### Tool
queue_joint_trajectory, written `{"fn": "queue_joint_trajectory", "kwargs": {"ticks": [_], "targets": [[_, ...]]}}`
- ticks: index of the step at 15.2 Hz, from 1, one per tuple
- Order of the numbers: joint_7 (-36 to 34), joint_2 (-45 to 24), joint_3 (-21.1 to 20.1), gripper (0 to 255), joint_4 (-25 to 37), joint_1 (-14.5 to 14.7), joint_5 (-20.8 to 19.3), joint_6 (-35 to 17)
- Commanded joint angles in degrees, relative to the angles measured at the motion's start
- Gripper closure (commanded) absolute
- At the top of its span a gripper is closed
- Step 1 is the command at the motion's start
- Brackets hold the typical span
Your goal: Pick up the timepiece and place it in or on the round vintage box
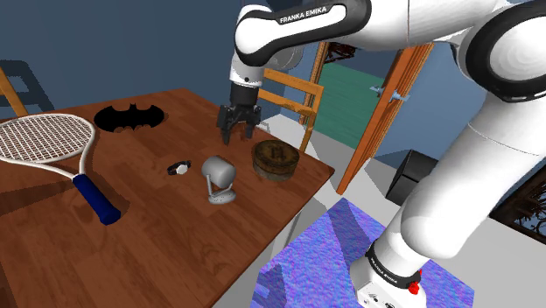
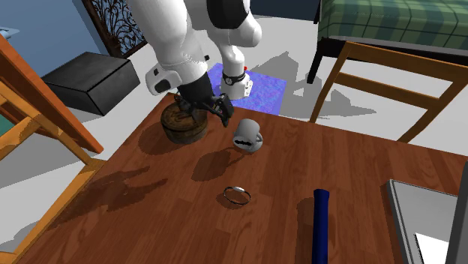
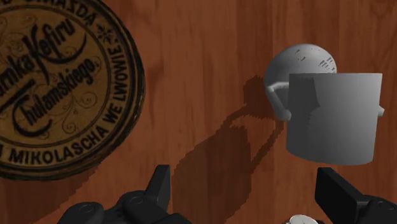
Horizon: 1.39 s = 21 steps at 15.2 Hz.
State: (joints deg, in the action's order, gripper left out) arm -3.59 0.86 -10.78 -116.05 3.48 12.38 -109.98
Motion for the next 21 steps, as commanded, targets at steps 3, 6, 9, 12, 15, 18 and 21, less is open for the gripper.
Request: {"fn": "queue_joint_trajectory", "kwargs": {"ticks": [3,6,9,12,15,18,21], "targets": [[-2.27,-9.03,-0.91,0,7.39,1.08,-0.94,-1.91],[-4.09,-15.79,-1.34,0,13.91,2.18,-1.88,-2.36],[-5.84,-22.78,-1.51,0,21.39,3.51,-2.92,-2.07],[-7.50,-30.16,-1.50,0,30.09,5.02,-3.96,-0.94],[-7.47,-30.52,-1.50,0,29.11,5.22,-3.95,-2.30],[-7.44,-31.14,-1.54,0,27.77,5.48,-3.95,-4.30],[-7.43,-31.73,-1.57,0,26.69,5.72,-3.96,-6.00]]}}
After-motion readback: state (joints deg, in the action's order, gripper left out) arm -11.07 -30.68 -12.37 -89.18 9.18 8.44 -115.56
